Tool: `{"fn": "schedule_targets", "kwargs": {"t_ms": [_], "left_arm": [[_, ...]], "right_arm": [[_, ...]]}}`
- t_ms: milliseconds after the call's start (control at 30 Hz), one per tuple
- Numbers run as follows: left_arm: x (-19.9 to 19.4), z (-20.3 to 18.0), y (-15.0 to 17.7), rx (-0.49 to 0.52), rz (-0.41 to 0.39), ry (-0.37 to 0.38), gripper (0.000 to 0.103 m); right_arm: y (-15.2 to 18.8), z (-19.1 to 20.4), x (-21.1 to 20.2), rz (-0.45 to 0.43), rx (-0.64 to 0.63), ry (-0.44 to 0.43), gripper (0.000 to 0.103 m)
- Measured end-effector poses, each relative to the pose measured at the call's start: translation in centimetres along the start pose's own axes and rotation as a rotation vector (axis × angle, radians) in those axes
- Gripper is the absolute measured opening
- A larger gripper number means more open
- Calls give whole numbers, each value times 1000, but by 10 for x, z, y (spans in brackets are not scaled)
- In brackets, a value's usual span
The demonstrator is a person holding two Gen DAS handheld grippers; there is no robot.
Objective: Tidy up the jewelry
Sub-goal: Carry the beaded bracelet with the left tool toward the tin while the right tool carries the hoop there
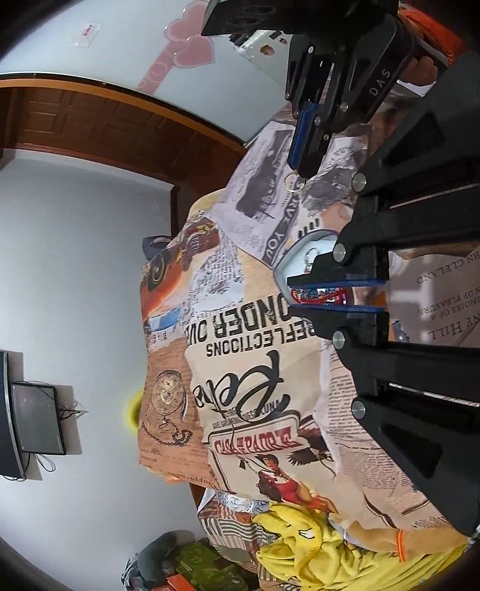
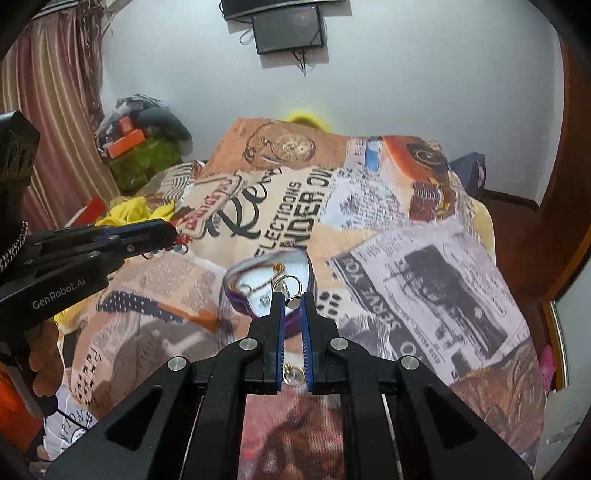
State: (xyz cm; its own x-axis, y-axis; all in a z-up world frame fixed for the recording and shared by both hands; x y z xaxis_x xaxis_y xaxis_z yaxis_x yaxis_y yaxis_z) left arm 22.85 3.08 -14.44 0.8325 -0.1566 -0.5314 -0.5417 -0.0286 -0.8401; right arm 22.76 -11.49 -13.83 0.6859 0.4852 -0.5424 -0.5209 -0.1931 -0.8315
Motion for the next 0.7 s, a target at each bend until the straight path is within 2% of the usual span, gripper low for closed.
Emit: {"fn": "schedule_targets", "kwargs": {"t_ms": [367,700], "left_arm": [[17,5,-10,-20,-4,26,6],[51,6,-3,-23,52,45,6]], "right_arm": [[-12,2,17,-14,2,-11,7],[-13,-5,45,25,24,-25,7]]}}
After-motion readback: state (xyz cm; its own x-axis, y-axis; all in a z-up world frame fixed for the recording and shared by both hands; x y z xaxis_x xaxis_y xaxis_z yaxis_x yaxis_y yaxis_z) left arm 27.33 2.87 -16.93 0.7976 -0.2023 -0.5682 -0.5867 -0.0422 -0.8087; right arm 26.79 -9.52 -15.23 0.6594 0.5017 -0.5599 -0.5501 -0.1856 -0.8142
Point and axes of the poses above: each gripper's, at about its wrist camera, not at the fingertips, and x roughly the way its jaws point, z to its left, y to its underside, the point moved 2 cm from there along x, roughly the way its jaws point, and after that the axes turned 8 degrees about -z, right-handed, at the moved point
